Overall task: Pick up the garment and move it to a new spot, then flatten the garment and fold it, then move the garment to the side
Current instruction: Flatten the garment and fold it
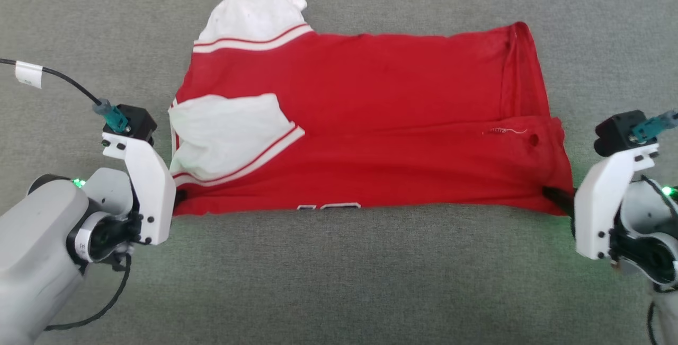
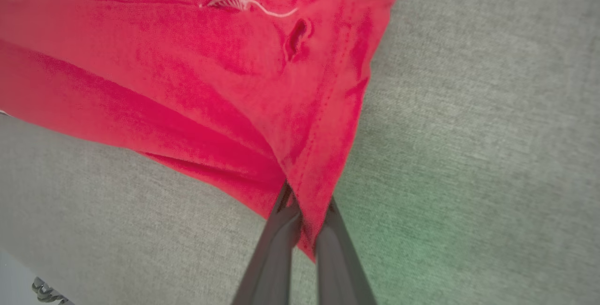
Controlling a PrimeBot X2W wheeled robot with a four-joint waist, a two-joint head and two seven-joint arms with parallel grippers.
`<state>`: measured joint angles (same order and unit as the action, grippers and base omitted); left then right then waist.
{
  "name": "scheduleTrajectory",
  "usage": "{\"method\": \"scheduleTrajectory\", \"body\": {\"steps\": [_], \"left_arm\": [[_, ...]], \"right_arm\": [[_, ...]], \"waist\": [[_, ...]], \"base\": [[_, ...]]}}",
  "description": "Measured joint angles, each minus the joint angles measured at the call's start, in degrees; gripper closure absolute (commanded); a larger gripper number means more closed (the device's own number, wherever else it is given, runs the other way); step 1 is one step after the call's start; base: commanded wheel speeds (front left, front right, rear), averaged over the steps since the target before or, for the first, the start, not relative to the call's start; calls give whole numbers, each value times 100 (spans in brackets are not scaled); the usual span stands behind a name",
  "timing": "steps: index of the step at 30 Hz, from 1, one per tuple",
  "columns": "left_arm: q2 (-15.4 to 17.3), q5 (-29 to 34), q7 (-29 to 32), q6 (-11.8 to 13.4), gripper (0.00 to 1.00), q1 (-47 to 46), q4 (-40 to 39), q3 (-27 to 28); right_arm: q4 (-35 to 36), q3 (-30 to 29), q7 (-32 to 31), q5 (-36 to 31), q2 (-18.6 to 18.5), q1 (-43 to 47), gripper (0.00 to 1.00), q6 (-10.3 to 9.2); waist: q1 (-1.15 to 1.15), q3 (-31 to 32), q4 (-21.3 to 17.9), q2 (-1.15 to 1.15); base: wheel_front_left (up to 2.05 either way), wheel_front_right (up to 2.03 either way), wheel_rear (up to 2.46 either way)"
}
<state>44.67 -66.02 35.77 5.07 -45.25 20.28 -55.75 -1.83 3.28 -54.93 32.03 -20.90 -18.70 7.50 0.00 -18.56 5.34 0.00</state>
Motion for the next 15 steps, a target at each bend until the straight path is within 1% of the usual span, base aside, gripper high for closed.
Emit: {"method": "scheduleTrajectory", "body": {"steps": [4, 11, 12, 13, 14, 15], "left_arm": [[260, 4, 105, 236, 100, 122, -560, -7], [739, 7, 201, 735, 100, 510, -1656, -53], [739, 7, 201, 735, 100, 510, -1656, -53], [832, 5, 213, 869, 100, 668, -1915, -85], [832, 5, 213, 869, 100, 668, -1915, -85], [872, 5, 211, 921, 100, 750, -2031, -107]], "right_arm": [[345, -157, -298, 60, -71, 197, 100, 0], [1076, -454, -889, 123, -85, 732, 100, 0], [1076, -454, -889, 123, -85, 732, 100, 0], [1265, -572, -1014, 121, -66, 900, 100, 0], [1265, -572, -1014, 121, -66, 900, 100, 0], [1341, -633, -1068, 121, -42, 1000, 100, 0]], "waist": [[0, 67, 59, 0], [0, 129, 124, 0], [0, 129, 124, 0], [0, 127, 134, 0], [0, 127, 134, 0], [0, 123, 138, 0]], "base": [[0, 0, 0], [0, 0, 0], [0, 0, 0], [0, 0, 0], [0, 0, 0], [0, 0, 0]]}}
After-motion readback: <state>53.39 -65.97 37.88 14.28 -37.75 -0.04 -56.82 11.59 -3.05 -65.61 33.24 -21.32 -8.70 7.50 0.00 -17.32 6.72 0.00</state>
